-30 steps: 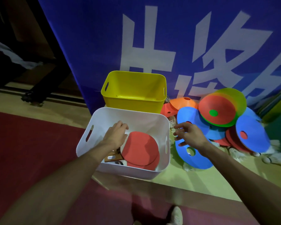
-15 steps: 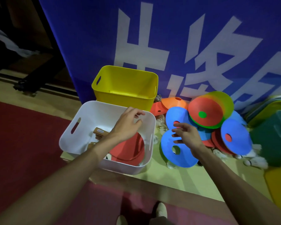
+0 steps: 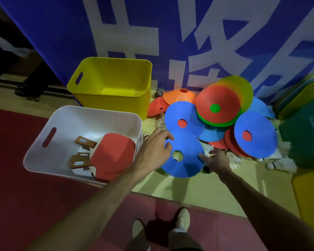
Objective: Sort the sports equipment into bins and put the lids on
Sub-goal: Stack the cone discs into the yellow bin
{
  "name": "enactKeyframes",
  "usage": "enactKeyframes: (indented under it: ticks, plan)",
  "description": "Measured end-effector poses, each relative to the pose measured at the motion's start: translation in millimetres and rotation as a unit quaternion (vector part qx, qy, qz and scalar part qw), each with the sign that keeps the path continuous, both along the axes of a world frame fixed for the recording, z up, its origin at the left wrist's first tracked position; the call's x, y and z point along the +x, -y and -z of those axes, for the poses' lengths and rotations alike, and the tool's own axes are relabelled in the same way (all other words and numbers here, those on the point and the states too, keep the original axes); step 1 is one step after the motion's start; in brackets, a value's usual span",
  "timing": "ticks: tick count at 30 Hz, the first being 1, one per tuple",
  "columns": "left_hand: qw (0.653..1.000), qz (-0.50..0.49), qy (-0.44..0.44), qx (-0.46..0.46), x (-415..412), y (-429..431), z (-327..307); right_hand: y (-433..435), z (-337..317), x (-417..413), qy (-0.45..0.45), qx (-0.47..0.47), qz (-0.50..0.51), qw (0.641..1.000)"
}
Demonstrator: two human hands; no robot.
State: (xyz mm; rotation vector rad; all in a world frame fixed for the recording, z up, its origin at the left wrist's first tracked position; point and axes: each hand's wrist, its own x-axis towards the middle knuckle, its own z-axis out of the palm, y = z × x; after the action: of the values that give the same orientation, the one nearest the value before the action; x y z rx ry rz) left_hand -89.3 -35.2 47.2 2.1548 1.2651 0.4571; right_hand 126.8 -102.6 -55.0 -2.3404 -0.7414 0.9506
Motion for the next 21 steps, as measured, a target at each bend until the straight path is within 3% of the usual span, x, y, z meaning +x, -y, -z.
enactKeyframes:
  ticks: [4,12,16,21]
  plan:
    - [0.998,-0.036,-0.037,-0.044,18,3,14,-13,10,7,-0.043,-0.036,-0.037,0.998]
    - [0.993,-0.095,-0.031,-0.058,34,1,33,-29,2,40,0.048,-0.008,-0.137,0.989]
    - [0.986,-0.132,-0.043,-0.088,40,-1,39,-32,0,61,0.080,0.027,-0.116,0.990]
    - [0.977,-0.176,-0.067,-0.098,41,-1,54,-36,-12,76,0.083,0.142,-0.114,0.980]
